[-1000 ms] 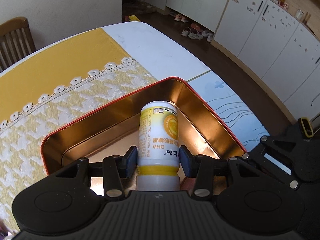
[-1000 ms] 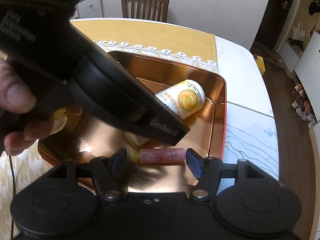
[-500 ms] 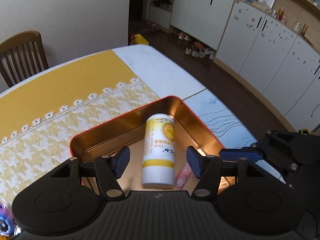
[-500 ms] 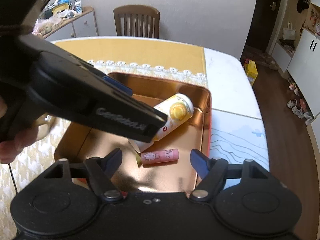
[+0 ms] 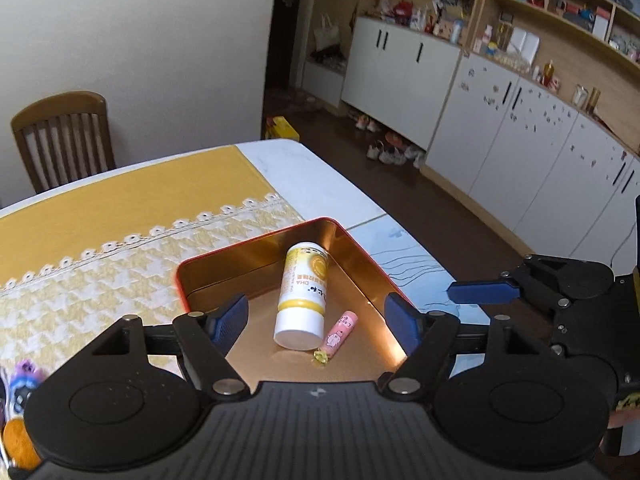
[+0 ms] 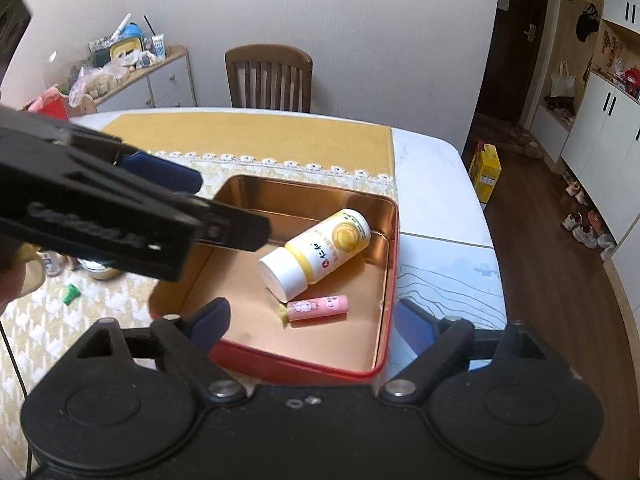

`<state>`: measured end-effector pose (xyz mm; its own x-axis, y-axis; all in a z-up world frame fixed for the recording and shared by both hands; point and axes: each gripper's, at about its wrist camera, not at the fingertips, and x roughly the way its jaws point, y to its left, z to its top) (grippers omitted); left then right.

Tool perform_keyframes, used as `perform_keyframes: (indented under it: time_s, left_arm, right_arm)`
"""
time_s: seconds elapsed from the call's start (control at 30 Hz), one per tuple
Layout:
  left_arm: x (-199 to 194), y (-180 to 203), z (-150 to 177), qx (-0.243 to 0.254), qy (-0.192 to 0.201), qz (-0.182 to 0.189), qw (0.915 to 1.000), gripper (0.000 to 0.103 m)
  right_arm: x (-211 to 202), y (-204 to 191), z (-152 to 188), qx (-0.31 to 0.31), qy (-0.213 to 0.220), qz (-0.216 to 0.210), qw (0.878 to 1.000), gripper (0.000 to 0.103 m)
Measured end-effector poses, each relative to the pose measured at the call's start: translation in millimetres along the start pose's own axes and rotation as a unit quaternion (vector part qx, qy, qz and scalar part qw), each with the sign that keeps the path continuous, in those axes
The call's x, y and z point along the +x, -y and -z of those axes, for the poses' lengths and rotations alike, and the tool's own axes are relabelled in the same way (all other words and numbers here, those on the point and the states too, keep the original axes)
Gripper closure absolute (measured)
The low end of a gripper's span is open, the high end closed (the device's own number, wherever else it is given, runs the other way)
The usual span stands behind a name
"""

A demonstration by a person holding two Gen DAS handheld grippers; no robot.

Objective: Organize rigid objects
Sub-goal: 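Open both tools to release the bottle and lip balm, then withdraw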

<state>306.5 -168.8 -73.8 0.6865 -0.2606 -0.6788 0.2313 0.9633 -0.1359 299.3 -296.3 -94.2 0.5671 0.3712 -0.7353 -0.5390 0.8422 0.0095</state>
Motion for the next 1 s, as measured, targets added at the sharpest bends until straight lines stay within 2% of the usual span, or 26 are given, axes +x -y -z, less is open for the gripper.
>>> perform_keyframes:
  time_s: [0.23, 0.37, 0.57, 0.8, 1.0]
  left_arm:
    - [-34, -8, 17, -0.017, 0.025, -0.012, 0.9995, 0.024]
    - [-54, -16, 28, -0.024, 0.037, -0.028, 0.9987, 0.021]
    - [-87, -36, 52, -0.039, 0.072, -0.057, 0.9951, 0.018]
    - [-118, -77, 82, -0.056, 0.076, -0.067, 0.9932, 0.017]
    - [-149, -117, 110, -0.074, 0.082, -0.095, 0.9894, 0.017]
  right_arm:
    - [-27, -7, 4, 0.010, 0.038, -0.003, 0.999, 0.000]
    - [-38, -18, 7, 0.007, 0.057, 0.002, 0.998, 0.000]
    - [-49, -49, 12, -0.030, 0.076, 0.022, 0.996, 0.000]
    - [-54, -91, 16, -0.040, 0.084, 0.000, 0.996, 0.000]
    - [-47, -126, 10, -0.029, 0.089, -0.012, 0.996, 0.000]
